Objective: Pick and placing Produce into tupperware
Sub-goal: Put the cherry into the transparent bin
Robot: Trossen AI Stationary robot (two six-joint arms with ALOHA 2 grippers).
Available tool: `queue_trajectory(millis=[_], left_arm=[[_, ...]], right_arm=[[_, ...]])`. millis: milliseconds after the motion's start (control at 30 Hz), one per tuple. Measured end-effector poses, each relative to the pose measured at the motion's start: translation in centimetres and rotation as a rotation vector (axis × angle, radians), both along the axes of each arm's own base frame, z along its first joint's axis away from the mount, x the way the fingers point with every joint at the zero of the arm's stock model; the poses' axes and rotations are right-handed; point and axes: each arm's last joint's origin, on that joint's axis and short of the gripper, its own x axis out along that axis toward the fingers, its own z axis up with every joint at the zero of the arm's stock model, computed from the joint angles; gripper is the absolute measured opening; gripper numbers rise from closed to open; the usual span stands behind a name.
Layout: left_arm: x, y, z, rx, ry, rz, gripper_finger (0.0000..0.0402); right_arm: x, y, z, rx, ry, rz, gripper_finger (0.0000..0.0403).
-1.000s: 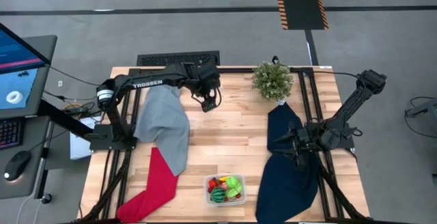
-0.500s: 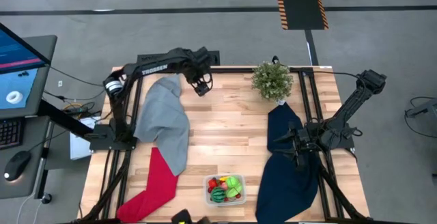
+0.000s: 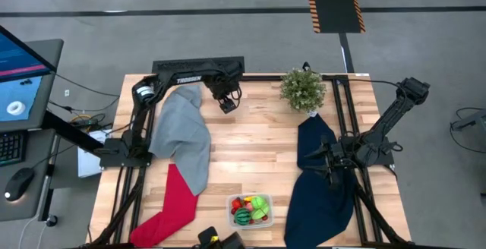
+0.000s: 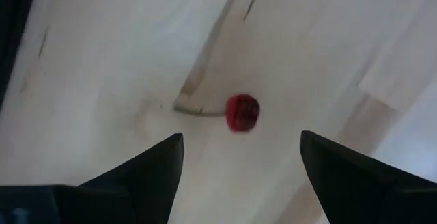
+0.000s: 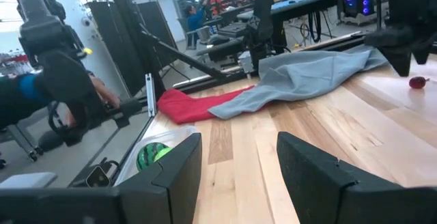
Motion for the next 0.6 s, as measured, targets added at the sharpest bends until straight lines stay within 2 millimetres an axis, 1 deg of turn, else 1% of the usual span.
queue_trajectory(millis=[200, 400, 600], left_arm=[[0.2, 0.6, -1.6, -0.011, 0.021, 0.003, 0.0283], [0.4, 1.0, -1.8, 0.01, -0.007, -0.009, 0.0283], [0.2, 1.6, -2.2, 0.011, -0.007, 0.003, 0.0283]], right_arm=[[0.0, 0.0, -0.1, -0.001, 0.007, -0.001, 0.0214], [0.0, 0.0, -0.1, -0.005, 0.011, 0.0, 0.0214], [0.0, 0.0, -0.1, -0.004, 0.01, 0.0, 0.0214]])
